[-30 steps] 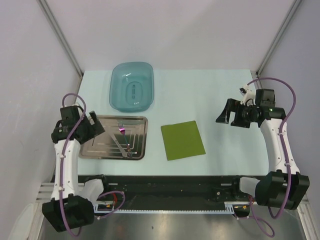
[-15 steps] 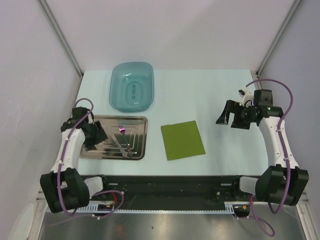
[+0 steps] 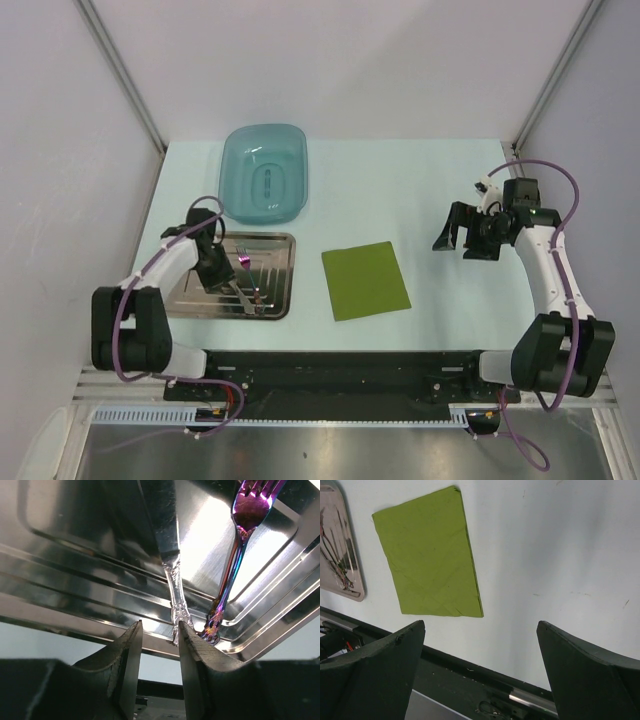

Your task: Place the utensils on the paper napkin and roll it up

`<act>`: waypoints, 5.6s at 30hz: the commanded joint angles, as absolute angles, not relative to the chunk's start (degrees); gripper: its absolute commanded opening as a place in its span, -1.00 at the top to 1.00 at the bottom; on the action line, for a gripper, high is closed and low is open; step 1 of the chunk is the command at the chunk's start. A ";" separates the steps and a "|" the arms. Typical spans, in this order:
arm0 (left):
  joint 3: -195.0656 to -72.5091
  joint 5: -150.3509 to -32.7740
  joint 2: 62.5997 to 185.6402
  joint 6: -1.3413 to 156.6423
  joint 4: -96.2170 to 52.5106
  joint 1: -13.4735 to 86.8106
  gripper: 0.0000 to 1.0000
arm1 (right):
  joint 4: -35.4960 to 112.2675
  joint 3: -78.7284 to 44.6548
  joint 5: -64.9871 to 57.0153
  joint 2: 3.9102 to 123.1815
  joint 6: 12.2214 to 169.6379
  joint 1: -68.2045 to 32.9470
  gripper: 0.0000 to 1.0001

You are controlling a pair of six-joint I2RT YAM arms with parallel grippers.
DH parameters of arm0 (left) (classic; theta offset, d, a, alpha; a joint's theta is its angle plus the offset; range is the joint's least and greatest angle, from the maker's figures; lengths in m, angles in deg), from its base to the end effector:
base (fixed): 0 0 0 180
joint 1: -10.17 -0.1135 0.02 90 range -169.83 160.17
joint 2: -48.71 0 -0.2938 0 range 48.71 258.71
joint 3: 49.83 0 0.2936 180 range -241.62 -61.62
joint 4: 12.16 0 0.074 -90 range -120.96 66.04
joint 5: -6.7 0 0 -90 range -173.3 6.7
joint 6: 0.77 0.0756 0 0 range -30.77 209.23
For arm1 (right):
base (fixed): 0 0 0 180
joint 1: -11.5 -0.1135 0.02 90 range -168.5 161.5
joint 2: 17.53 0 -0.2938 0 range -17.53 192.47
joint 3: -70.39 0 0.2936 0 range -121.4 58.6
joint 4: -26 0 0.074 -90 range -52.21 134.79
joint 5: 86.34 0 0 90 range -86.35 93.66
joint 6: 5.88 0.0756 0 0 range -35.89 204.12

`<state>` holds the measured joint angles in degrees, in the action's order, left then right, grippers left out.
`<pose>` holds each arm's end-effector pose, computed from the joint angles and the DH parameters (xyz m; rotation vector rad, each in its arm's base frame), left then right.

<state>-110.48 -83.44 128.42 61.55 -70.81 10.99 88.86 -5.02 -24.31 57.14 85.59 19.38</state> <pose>0.2768 -0.0041 0.1605 -0.6809 2.8531 -0.0812 0.3037 -0.0062 0.2762 0.0511 2.5732 0.6031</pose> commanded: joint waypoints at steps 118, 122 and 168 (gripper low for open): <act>-176.40 -87.87 181.95 71.39 -73.26 58.42 1.00 | 86.39 -5.30 -12.43 65.70 87.72 16.60 -0.99; -176.23 -87.69 182.57 71.56 -72.82 58.42 1.00 | 86.22 -5.39 -12.34 66.05 87.72 16.68 -0.99; -119.81 -79.70 127.98 66.21 -64.83 25.99 0.23 | 88.85 -10.31 -16.65 62.27 86.75 16.59 -0.99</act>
<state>-121.39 -83.42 128.33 68.28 -66.28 27.51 88.64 -9.02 -16.60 63.24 86.66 16.82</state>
